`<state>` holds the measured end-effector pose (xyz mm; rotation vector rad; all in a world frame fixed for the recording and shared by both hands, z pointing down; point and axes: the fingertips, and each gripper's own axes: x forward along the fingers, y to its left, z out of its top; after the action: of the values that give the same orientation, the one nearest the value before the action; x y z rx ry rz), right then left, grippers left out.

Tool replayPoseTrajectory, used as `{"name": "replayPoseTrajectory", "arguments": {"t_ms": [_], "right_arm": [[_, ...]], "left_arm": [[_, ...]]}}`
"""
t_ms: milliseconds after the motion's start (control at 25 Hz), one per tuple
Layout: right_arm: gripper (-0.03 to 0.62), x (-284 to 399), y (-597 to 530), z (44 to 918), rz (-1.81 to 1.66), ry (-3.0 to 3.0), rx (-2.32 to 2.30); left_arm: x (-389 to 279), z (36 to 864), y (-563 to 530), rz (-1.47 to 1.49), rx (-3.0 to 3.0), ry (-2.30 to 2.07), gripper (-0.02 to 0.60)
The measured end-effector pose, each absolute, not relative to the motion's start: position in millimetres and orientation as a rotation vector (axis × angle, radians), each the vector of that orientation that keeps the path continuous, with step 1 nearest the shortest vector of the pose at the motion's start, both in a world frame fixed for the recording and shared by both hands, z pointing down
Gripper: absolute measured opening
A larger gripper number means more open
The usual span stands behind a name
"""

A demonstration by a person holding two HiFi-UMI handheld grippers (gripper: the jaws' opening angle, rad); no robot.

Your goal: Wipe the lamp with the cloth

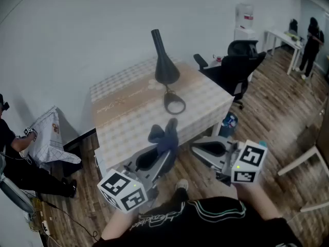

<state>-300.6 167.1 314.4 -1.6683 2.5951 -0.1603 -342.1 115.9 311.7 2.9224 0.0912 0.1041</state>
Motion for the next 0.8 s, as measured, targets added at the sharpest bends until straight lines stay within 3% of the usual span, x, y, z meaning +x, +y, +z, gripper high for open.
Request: {"name": "replayPoseTrajectory", "arguments": {"t_ms": [800], "right_arm": [[0.011, -238.0, 114.2, 312.2, -0.176, 2.477, -1.624]], "left_arm": [[-284.6, 318.5, 51.3, 0.117, 2.906, 0.117, 0.066]]}}
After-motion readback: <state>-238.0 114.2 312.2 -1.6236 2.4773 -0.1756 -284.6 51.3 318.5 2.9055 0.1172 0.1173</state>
